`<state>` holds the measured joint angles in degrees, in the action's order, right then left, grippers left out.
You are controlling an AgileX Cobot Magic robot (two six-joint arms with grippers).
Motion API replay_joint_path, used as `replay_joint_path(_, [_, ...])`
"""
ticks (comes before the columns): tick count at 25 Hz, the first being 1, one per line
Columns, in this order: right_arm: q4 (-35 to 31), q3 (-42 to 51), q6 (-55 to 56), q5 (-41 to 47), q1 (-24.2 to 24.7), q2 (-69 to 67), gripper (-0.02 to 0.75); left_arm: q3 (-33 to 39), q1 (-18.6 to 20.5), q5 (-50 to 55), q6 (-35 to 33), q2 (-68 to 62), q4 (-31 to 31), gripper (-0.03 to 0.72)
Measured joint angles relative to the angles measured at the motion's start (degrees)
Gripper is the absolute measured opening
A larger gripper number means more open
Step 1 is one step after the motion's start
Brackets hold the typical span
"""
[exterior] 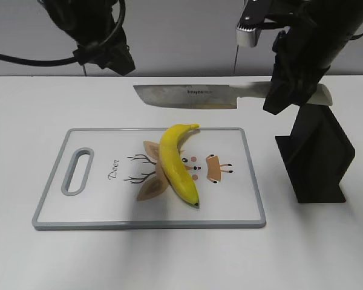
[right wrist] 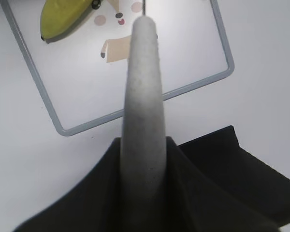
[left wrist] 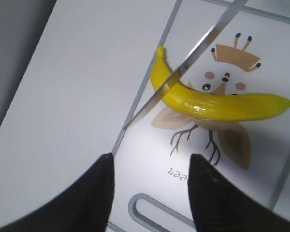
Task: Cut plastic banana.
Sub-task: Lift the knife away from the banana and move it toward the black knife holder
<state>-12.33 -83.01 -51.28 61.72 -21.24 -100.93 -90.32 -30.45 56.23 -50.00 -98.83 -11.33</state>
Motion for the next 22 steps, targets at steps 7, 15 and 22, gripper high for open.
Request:
replay_joint_path(7, [0.36,0.00,10.76,1.88,0.00,4.84,0.176,0.00,0.06,3.60,11.52,0.47,4.39,0.486])
replay_joint_path(15, [0.63,2.68,21.97,2.80,0.00,9.85,0.176,-0.02,6.40,11.65,19.88,0.47,3.33,0.486])
replay_joint_path(22, [7.46,8.68,37.73,-0.49,0.00,15.90,0.176,-0.02,15.03,13.48,27.93,0.59,2.23,0.486])
